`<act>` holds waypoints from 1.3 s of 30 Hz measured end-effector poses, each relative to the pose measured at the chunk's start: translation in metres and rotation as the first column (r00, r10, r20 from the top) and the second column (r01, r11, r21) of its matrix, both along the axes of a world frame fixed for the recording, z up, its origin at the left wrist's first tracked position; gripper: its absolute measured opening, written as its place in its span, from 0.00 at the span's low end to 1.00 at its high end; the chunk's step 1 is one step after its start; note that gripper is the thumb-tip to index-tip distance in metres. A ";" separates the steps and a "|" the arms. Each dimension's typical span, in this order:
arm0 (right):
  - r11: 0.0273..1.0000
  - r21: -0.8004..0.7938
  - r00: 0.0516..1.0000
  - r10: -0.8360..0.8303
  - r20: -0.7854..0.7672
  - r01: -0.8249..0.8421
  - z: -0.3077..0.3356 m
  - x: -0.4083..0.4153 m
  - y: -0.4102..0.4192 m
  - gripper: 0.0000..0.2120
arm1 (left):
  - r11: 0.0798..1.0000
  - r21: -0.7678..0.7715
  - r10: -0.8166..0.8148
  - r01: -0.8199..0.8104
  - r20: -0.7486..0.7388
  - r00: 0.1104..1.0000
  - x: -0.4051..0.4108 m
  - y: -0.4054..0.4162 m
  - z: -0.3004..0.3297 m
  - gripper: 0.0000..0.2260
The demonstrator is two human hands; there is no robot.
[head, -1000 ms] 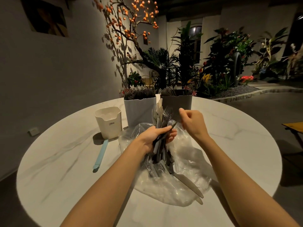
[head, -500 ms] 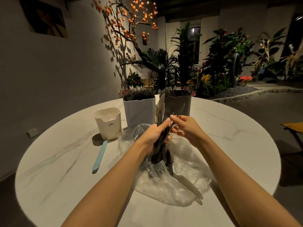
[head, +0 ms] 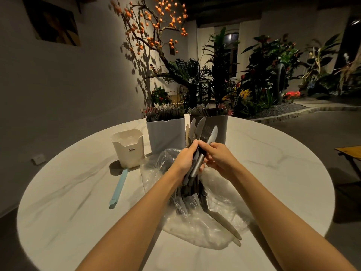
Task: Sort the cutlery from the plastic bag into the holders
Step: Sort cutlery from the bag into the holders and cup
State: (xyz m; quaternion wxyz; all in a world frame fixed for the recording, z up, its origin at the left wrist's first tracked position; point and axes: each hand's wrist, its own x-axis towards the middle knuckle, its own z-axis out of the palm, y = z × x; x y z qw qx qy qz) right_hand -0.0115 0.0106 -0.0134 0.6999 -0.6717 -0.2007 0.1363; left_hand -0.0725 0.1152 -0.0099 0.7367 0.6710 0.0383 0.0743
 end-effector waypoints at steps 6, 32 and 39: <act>0.997 0.042 0.997 -0.059 -0.057 0.061 -0.003 -0.001 0.005 0.14 | 0.980 0.157 0.124 -0.125 0.019 0.992 0.000 -0.004 -0.001 0.23; 0.979 0.007 0.969 -0.205 0.136 0.206 0.001 -0.001 0.004 0.15 | 0.981 0.077 0.182 -0.178 -0.057 0.982 -0.007 -0.005 0.001 0.15; 0.979 -0.081 0.978 -0.178 0.112 0.187 0.000 0.001 -0.001 0.16 | 0.994 0.100 0.053 -0.050 -0.025 0.998 -0.004 -0.005 -0.001 0.13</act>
